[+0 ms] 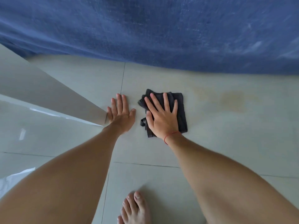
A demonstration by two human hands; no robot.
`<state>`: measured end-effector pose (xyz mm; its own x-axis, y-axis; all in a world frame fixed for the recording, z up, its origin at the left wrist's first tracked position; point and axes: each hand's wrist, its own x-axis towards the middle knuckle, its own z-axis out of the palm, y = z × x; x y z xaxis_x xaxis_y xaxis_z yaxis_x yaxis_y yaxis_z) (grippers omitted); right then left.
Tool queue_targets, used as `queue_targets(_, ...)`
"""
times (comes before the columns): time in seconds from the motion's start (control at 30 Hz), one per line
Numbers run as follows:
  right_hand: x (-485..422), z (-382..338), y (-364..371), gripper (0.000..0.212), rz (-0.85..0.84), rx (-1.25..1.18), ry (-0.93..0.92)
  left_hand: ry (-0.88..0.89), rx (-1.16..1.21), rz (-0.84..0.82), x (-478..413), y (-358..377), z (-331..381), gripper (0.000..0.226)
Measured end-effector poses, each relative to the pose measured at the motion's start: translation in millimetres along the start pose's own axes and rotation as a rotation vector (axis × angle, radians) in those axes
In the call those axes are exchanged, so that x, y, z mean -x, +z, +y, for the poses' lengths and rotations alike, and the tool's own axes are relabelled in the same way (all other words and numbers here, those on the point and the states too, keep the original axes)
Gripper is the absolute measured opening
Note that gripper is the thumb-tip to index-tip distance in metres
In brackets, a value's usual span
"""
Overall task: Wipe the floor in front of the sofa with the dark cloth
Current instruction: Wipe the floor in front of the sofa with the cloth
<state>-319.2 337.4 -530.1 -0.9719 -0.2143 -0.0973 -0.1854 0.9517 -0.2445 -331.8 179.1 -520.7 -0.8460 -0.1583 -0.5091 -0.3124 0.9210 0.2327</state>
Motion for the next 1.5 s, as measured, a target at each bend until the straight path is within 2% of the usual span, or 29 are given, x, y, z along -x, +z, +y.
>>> queue_targets(0.13, -71.4, 4.5, -4.5, 0.052, 0.02, -0.027, 0.106, 0.009, 0.015, 0.029, 1.5, 1.0, 0.6, 0.066)
queue_targets(0.27, -91.3, 2.8, -0.9, 0.053, 0.046, -0.028, 0.163, 0.016, 0.001, 0.022, -0.5, 1.0, -0.9, 0.066)
queue_targets(0.47, -31.8, 2.8, -2.2, 0.052, 0.02, -0.064, 0.108, 0.007, -0.031, -0.009, 2.8, -2.9, -0.7, 0.065)
queue_targets(0.6, 36.4, 27.5, -4.4, 0.049, 0.043, -0.066, 0.096, 0.013, 0.001, 0.173, 12.3, -2.5, 19.2, 0.069)
queue_targets(0.7, 75.9, 65.6, -12.0, 0.05, 0.034, -0.062, 0.219, 0.157, -0.043, 0.255, 19.5, 2.8, 47.0, 0.072)
queue_targets(0.83, 88.7, 113.5, -28.9, 0.053, 0.007, -0.056, 0.419, 0.307, -0.125, 0.185, 13.8, 10.8, 79.1, 0.073)
queue_targets(0.93, 57.2, 136.9, -34.8, 0.051, 0.003, -0.079, 0.531, 0.294, -0.116, 0.085, 6.6, 22.7, 91.9, 0.07)
queue_targets(1.03, 6.9, 139.0, -37.0, 0.051, 0.036, -0.099, 0.589, 0.254, -0.093, 0.073, -0.7, 32.8, 90.8, 0.069)
queue_targets(1.23, -40.6, 107.8, -29.9, 0.051, 0.043, -0.056, 0.416, 0.245, -0.142, 0.025, -6.3, 34.6, 90.8, 0.068)
queue_targets(1.5, 21.8, 83.8, -20.8, 0.049, 0.002, -0.04, 0.115, 0.207, -0.168, -0.048, -8.8, 28.9, 92.6, 0.07)
